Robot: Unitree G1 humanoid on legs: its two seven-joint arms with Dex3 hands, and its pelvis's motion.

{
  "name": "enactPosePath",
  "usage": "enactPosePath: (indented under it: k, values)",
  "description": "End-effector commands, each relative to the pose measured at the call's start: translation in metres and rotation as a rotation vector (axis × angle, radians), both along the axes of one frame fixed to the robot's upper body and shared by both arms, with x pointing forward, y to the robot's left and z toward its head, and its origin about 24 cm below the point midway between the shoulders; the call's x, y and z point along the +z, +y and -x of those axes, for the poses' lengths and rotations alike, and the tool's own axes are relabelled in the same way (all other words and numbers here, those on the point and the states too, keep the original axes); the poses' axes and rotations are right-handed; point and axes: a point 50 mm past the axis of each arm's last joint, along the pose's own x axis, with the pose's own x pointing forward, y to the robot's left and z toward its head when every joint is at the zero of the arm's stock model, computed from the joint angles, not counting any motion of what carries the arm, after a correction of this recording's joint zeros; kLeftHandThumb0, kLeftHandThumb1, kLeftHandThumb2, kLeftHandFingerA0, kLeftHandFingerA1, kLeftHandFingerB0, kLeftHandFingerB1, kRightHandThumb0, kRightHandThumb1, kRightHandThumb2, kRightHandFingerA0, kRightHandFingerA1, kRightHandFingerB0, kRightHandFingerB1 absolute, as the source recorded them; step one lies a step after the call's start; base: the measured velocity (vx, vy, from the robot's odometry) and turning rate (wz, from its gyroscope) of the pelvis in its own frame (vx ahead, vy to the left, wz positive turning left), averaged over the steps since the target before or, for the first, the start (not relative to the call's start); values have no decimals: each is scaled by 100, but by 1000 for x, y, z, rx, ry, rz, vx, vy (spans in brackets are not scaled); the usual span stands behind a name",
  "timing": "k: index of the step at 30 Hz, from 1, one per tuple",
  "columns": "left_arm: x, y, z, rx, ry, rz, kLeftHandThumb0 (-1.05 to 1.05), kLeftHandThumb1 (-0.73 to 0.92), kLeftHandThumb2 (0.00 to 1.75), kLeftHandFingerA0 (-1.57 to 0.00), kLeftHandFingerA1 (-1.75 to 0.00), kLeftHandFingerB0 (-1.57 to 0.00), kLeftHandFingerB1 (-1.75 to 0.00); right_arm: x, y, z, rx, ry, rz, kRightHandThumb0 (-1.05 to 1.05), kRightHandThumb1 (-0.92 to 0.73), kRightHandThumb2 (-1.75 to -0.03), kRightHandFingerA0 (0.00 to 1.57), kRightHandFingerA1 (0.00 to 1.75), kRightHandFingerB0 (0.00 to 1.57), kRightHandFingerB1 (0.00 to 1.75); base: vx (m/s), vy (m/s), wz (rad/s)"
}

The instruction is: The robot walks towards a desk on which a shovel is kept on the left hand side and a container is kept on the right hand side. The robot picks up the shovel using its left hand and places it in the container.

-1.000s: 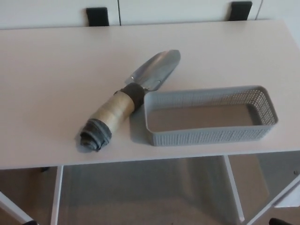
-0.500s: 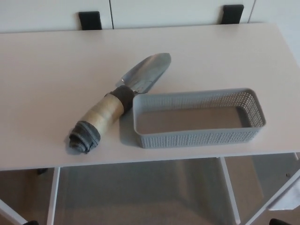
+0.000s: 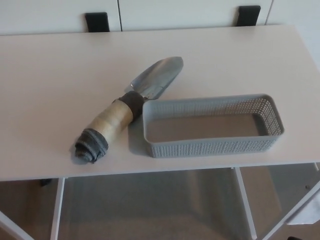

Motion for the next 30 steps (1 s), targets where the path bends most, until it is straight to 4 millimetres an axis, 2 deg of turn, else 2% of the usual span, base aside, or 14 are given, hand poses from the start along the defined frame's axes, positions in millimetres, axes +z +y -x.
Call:
enactPosePath:
  k: [1, 8, 10, 11, 12, 13, 15, 18, 22, 25, 27, 28, 29, 30]
  values:
    - [142, -68, -3, -845, -500, 225, -69, 53, 83, -29, -44, -19, -42, 4, -7, -7, -2, -22, 32, -10, -43, -54, 68, 64, 50, 54, 0, 0, 0]
    - [240, -83, -13, -958, -1003, 342, -64, 71, 60, -39, -32, -29, -29, 7, -6, -9, 15, -34, 54, -11, -43, -55, 66, 64, 50, 54, 0, 0, 0]
    - [264, -85, -21, -966, -1176, 403, -72, 79, 65, -32, -39, -26, -29, 6, -6, -13, 7, -38, 40, -10, -42, -54, 68, 65, 53, 56, 0, 0, 0]
    - [268, -84, -22, -932, -1267, 379, -76, 59, 95, -20, -49, -15, -42, 6, -6, -14, 11, -41, 42, -13, -41, -55, 67, 66, 52, 56, 0, 0, 0]
    - [270, -80, -23, -902, -1284, 364, -78, 58, 97, -21, -51, -14, -43, 6, -6, -15, 18, -47, 45, -15, -41, -55, 68, 66, 52, 56, 0, 0, 0]
    - [277, -80, -28, -867, -1387, 311, -71, 72, 60, -37, -44, -26, -35, 7, -6, -15, 23, -48, 52, -13, -42, -51, 68, 63, 54, 54, 0, 0, 0]
    - [294, -83, -45, -774, -1629, 90, -72, 71, 62, -42, -39, -27, -31, 7, -6, -15, 15, -42, 52, -15, -42, -56, 68, 65, 51, 55, 0, 0, 0]
    - [301, -87, -57, -631, -1483, 67, -38, 57, 57, -50, -41, -38, -34, 7, -6, -13, 14, -43, 42, -15, -41, -56, 68, 65, 51, 55, 0, 0, 0]
    - [295, -87, -98, -437, -1551, -299, -48, 49, 75, -44, -48, -34, -44, 7, -5, -15, 34, -46, 61, -13, -40, -51, 70, 63, 54, 53, 0, 0, 0]
    - [289, -88, -120, -397, -1564, -530, -48, 57, 58, -47, -37, -35, -32, 7, -4, -16, 27, -51, 45, -14, -41, -55, 68, 66, 51, 55, 0, 0, 0]
    - [281, -89, -141, -374, -1550, -671, -62, 48, 79, -40, -48, -29, -43, 7, -4, -17, 27, -49, 45, -13, -42, -55, 68, 65, 50, 54, 0, 0, 0]
    - [277, -90, -151, -367, -1536, -752, -60, 59, 58, -46, -39, -32, -32, 7, -4, -17, 27, -46, 53, -13, -41, -55, 69, 65, 51, 54, 0, 0, 0]
    - [274, -90, -160, -372, -1517, -790, -63, 48, 79, -38, -49, -26, -42, 7, -4, -17, 30, -47, 61, -14, -41, -55, 69, 65, 51, 54, 0, 0, 0]
    - [269, -89, -172, -382, -1470, -854, -58, 57, 58, -39, -35, -27, -30, 8, -3, -18, 25, -48, 58, -12, -42, -55, 70, 65, 51, 54, 0, 0, 0]
